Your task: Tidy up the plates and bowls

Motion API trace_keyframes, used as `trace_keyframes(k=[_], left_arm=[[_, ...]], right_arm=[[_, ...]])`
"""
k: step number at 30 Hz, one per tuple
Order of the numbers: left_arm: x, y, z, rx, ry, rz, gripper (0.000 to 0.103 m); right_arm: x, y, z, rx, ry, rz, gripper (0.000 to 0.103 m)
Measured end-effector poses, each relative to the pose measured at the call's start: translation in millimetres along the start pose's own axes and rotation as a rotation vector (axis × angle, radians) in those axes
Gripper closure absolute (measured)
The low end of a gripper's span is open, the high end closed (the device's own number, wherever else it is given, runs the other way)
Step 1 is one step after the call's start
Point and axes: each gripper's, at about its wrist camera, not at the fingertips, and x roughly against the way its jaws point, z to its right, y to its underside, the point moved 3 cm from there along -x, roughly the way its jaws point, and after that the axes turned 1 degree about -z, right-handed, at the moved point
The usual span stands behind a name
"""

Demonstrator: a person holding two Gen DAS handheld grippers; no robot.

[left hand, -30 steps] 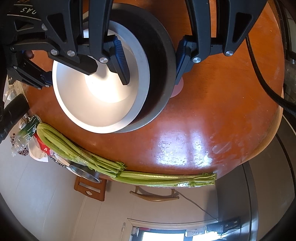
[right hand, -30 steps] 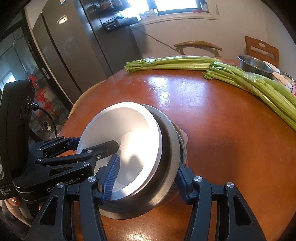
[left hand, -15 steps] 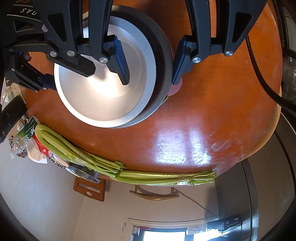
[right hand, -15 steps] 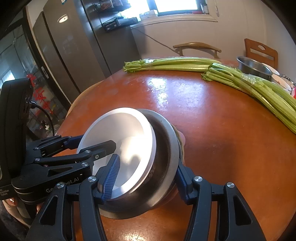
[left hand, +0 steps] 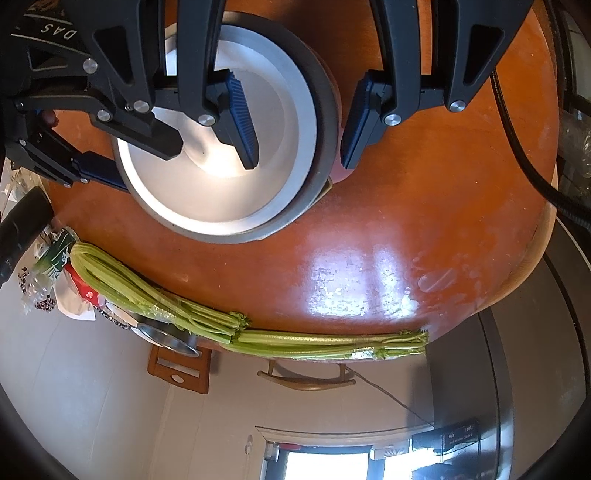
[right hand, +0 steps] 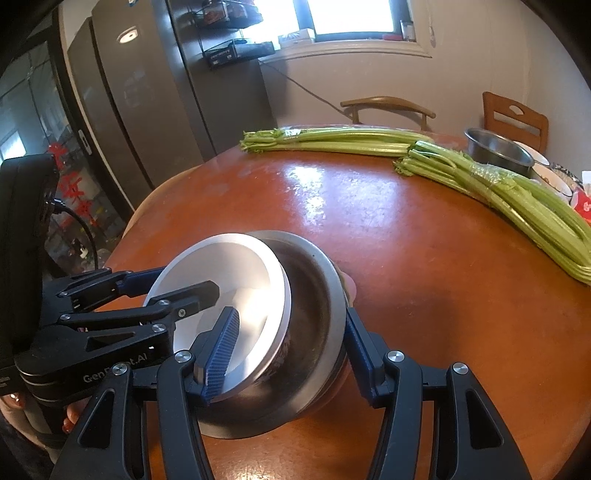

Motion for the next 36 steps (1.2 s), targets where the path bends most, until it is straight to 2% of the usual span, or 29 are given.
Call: trace_keyframes(k=[8, 16, 24, 33, 36], left_arm=[[19, -5, -5, 0.013, -0.040, 0.078, 0.057], [26, -4, -8, 0.026, -0.049, 0.091, 0.057], [52, 5, 1, 0.005, -0.091, 0.133, 0.057], [79, 53, 24, -0.015, -0.153, 0.149, 0.056], [85, 74, 31, -0.001, -0.135, 0.141, 0.055]], right_arm=[[5, -3, 3, -0.004, 0.005, 0.022, 0.044], [12, -5, 2, -0.005, 0.006, 0.045, 0.044], [42, 0, -5, 0.011, 0.013, 0.115, 0.044], [79, 37, -11, -0.002, 0.043, 0.167, 0.038], [93, 54, -12, -0.009, 0.050, 0.192, 0.034]])
